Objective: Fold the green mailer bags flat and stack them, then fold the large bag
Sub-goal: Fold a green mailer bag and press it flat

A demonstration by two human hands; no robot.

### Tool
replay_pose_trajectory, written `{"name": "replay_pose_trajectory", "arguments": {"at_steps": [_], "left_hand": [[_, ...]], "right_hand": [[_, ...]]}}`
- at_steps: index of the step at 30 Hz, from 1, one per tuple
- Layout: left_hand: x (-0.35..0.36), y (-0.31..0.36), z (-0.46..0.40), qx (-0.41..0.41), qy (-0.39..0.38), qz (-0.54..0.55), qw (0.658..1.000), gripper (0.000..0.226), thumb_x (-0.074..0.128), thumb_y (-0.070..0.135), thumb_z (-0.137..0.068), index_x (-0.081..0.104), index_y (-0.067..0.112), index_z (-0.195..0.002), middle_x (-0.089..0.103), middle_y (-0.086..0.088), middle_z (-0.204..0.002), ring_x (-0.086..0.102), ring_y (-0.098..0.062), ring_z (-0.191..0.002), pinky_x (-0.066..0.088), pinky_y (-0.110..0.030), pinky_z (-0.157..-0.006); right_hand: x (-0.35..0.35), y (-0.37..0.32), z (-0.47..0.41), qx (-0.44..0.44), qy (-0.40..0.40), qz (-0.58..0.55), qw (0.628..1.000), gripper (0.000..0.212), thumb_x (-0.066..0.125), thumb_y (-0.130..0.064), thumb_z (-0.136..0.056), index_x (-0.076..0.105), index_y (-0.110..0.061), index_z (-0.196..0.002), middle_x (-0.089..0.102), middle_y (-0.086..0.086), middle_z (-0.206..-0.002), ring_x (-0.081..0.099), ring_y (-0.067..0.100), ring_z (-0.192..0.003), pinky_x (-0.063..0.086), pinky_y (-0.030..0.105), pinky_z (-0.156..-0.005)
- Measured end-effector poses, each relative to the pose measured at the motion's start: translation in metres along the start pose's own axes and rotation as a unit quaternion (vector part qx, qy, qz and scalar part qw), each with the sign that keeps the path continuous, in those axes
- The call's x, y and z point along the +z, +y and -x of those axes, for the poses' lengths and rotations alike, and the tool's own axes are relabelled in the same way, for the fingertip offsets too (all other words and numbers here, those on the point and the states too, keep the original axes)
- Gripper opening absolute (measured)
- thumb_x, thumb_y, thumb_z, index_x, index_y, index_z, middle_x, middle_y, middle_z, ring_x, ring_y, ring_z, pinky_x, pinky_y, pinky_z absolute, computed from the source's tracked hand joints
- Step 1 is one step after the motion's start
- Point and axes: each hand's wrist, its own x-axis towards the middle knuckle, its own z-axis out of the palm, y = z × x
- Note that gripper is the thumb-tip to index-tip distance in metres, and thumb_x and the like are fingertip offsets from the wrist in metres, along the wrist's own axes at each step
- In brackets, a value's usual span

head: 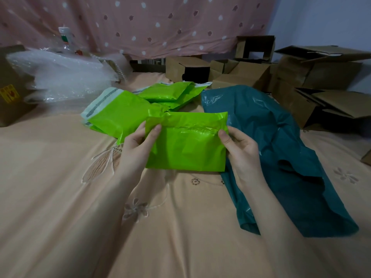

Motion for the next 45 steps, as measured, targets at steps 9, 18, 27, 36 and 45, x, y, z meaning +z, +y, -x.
{"name": "replay_pose_trajectory", "arguments": {"at_steps": [9,18,27,36,45], "left_hand": [[0.002,-0.006,0.000,-0.019,0.028,0.020,0.999,0.015,0.058,0.018,-0.089,0.073,0.023,-0.088,0.073,0.004,-0.093,0.065,-0.008,-0.089,0.050,-0.023,-0.079],[-0.003,-0.012,-0.007,-0.078,0.092,0.070,0.990,0.018,0.071,0.037,-0.078,0.077,0.020,-0.084,0.074,-0.003,-0.092,0.065,-0.021,-0.096,0.045,-0.046,-0.101],[0.006,-0.015,-0.006,-0.057,0.157,0.068,0.984,0.015,0.065,0.028,-0.086,0.077,0.026,-0.078,0.074,0.005,-0.090,0.064,-0.015,-0.099,0.047,-0.038,-0.099],[0.001,-0.021,-0.009,-0.017,0.125,0.081,0.989,0.023,0.068,0.007,-0.082,0.066,0.017,-0.103,0.070,0.010,-0.070,0.060,-0.009,-0.076,0.049,-0.024,-0.079],[-0.012,-0.034,-0.012,-0.142,0.111,-0.032,0.983,0.024,0.069,0.010,-0.080,0.063,0.023,-0.099,0.057,0.011,-0.053,0.048,-0.006,-0.050,0.038,-0.018,-0.047]], "right_hand": [[-0.003,0.000,0.001,-0.010,0.050,-0.011,0.999,0.013,0.064,0.001,-0.082,0.071,-0.008,-0.087,0.074,-0.001,-0.082,0.069,0.012,-0.083,0.052,0.020,-0.074],[-0.001,0.000,0.002,-0.013,0.090,0.010,0.996,0.007,0.067,-0.007,-0.082,0.072,-0.010,-0.079,0.073,-0.002,-0.072,0.066,0.008,-0.073,0.052,0.019,-0.069],[0.002,-0.002,0.005,-0.036,0.136,0.027,0.990,0.013,0.068,-0.008,-0.084,0.072,-0.014,-0.074,0.071,-0.006,-0.066,0.065,0.007,-0.071,0.051,0.019,-0.068],[0.002,-0.002,0.007,-0.040,0.144,0.034,0.988,0.013,0.069,-0.002,-0.081,0.065,-0.014,-0.082,0.072,-0.002,-0.068,0.066,0.008,-0.067,0.051,0.021,-0.065],[-0.009,0.012,0.000,0.023,0.149,0.120,0.981,0.023,0.072,0.000,-0.075,0.056,-0.015,-0.077,0.071,0.002,-0.064,0.061,0.013,-0.063,0.046,0.033,-0.069]]}}
